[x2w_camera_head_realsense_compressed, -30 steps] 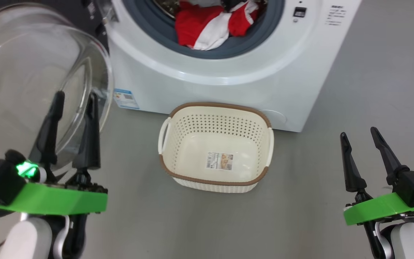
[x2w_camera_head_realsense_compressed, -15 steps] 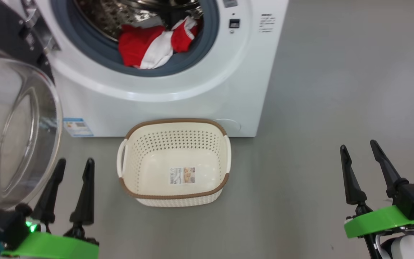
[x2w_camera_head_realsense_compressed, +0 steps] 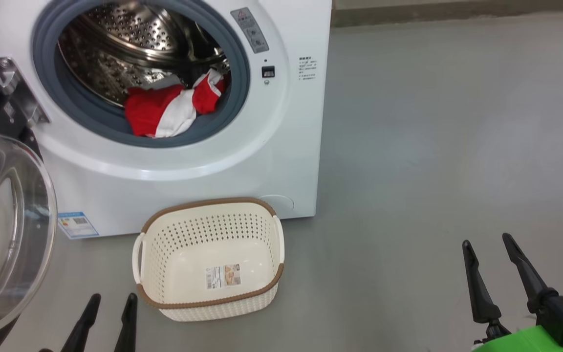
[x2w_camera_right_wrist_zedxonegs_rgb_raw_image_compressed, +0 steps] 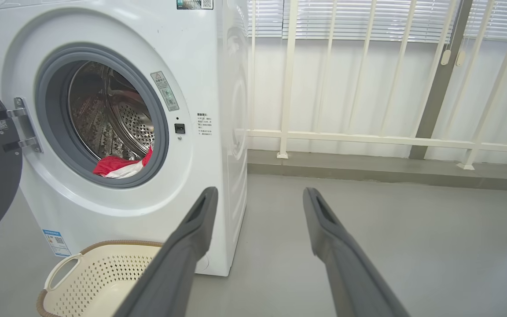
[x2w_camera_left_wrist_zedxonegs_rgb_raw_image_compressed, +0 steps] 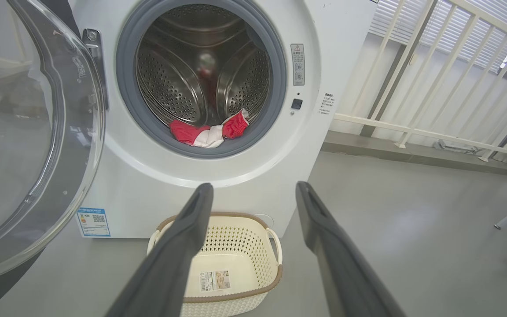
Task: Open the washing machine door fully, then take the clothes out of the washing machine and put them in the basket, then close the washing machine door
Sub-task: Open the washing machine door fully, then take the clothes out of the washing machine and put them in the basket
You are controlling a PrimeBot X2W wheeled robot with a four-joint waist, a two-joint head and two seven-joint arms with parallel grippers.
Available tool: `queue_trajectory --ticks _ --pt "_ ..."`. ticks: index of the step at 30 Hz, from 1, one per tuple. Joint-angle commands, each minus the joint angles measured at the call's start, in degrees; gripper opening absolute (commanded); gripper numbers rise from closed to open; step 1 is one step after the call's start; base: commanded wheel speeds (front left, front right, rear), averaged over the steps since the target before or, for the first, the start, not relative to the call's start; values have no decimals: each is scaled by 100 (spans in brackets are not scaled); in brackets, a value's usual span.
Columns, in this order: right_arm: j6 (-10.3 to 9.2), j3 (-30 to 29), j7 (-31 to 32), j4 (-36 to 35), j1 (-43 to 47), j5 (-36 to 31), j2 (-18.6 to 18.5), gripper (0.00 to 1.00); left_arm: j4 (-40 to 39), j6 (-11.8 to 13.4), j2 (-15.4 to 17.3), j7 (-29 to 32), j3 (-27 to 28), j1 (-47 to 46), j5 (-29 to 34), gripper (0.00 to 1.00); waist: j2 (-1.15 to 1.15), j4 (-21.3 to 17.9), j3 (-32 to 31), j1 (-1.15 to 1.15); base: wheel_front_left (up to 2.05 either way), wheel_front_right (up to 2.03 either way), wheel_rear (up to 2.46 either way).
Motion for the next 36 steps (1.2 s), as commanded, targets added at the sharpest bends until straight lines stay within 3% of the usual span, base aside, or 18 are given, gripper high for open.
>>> queue_trajectory --ticks 1,14,21,31,36 --pt "26 84 -37 -195 -46 -48 -58 100 -164 -27 122 -67 193 -87 70 100 0 -30 -115 0 0 0 0" --pt "26 -41 -38 -404 201 -56 -58 100 -376 17 167 -77 133 120 192 100 0 87 -227 0 0 0 0" --pt "26 22 -38 -347 177 -34 -58 100 -423 206 258 113 104 115 339 100 0 131 -203 0 24 -24 0" --pt "26 59 -38 -285 134 -31 -58 100 -510 286 277 152 137 61 303 100 0 164 -153 0 127 -127 0" --pt "26 76 -38 -239 94 -23 -58 100 -708 178 147 22 255 10 59 100 0 172 -93 0 196 -196 0"
